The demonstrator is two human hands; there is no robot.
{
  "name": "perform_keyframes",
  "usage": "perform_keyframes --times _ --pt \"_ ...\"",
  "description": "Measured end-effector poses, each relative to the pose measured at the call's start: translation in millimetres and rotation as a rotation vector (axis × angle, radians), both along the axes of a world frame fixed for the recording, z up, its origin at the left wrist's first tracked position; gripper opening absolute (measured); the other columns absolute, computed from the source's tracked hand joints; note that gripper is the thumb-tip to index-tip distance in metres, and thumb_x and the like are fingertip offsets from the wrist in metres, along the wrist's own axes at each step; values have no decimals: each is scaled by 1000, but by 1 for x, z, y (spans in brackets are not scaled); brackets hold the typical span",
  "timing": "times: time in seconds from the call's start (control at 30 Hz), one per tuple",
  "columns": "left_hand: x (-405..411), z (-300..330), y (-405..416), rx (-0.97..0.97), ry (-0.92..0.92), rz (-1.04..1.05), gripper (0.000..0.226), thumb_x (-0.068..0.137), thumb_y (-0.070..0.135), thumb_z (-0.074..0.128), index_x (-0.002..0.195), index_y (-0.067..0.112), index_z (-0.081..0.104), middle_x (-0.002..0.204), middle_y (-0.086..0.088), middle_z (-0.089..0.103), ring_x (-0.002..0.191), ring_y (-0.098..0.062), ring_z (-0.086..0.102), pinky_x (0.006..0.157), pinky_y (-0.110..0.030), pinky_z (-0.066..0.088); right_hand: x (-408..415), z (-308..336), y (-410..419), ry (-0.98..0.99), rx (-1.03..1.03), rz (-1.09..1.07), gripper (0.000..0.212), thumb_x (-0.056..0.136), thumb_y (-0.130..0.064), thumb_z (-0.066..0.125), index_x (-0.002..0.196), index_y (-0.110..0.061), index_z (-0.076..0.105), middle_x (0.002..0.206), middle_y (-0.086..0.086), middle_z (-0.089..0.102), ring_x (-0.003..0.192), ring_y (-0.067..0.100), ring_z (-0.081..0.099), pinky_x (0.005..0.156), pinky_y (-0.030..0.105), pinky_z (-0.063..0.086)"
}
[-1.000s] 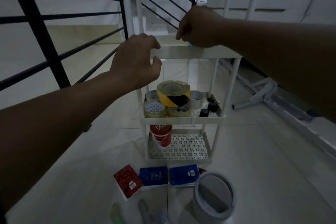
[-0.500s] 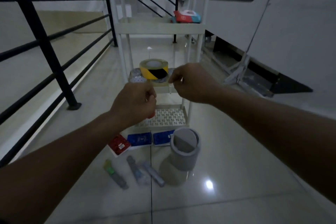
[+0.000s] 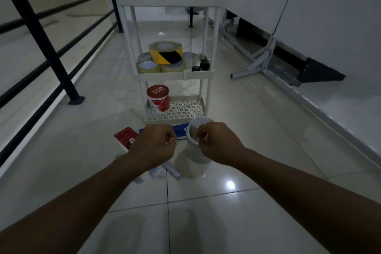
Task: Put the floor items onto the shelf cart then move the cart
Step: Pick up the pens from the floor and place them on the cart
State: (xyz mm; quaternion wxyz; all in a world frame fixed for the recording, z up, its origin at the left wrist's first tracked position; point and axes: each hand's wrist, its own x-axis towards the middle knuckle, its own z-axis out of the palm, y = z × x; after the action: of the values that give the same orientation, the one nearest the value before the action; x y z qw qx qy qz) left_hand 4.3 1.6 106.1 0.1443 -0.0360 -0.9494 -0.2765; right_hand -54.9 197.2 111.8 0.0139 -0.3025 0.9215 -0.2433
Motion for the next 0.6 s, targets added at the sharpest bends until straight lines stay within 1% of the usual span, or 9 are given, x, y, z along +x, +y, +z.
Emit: perform_keyframes --times 0.07,0.17,0.3,0.4,0.47,0.53,0.57,0.6 --pt "-1 -2 -1 11 8 4 27 73 22 48 78 12 73 72 0 72 64 -10 63 62 -33 57 -1 -4 -1 -13 -5 -2 22 92 -15 60 111 -10 70 116 9 67 104 21 62 76 18 46" --pt "-2 -10 -8 34 -15 16 26 72 22 48 77 12 72 72 1 71 63 -7 61 61 -30 54 -4 -14 -8 -33 -15 -13 23 92 -14 60 114 -12 69 118 7 66 106 20 62 77 19 47" --pt "0 -33 -26 36 -79 40 31 72 23 46 83 11 73 78 0 72 70 -10 63 65 -32 55 -7 -38 -24 -47 -17 20 25 91 -12 60 115 -14 68 114 3 67 98 15 63 80 22 51" --pt "4 -59 -43 25 -144 71 33 72 22 49 91 10 73 89 -4 73 80 -14 64 72 -31 55 -7 -60 -38 -60 22 62 27 90 -11 59 116 -13 68 107 4 70 92 14 65 81 26 56" --pt "7 -78 -55 3 -187 90 36 73 23 51 98 9 72 97 -7 73 87 -18 65 78 -32 55 -8 -74 -46 -92 59 95 30 89 -12 60 118 -13 67 108 5 71 93 14 66 83 31 57" --pt "9 -97 -68 -25 -240 108 40 75 23 53 108 7 69 107 -11 71 98 -24 64 86 -27 48 -10 -87 -54 -120 93 124 33 88 -16 63 121 -12 65 111 7 70 96 15 65 86 30 55" --pt "10 -105 -73 -44 -281 119 41 77 21 55 114 7 66 114 -11 68 105 -26 62 88 -24 43 -12 -93 -59 -133 108 131 35 88 -18 64 123 -12 64 113 7 69 97 15 65 87 30 54" --pt "10 -113 -78 -67 -320 124 42 80 19 59 120 9 63 121 -10 65 111 -26 58 89 -25 40 -13 -100 -64 -146 124 136 37 88 -20 64 124 -12 63 114 6 68 99 15 64 87 29 53"
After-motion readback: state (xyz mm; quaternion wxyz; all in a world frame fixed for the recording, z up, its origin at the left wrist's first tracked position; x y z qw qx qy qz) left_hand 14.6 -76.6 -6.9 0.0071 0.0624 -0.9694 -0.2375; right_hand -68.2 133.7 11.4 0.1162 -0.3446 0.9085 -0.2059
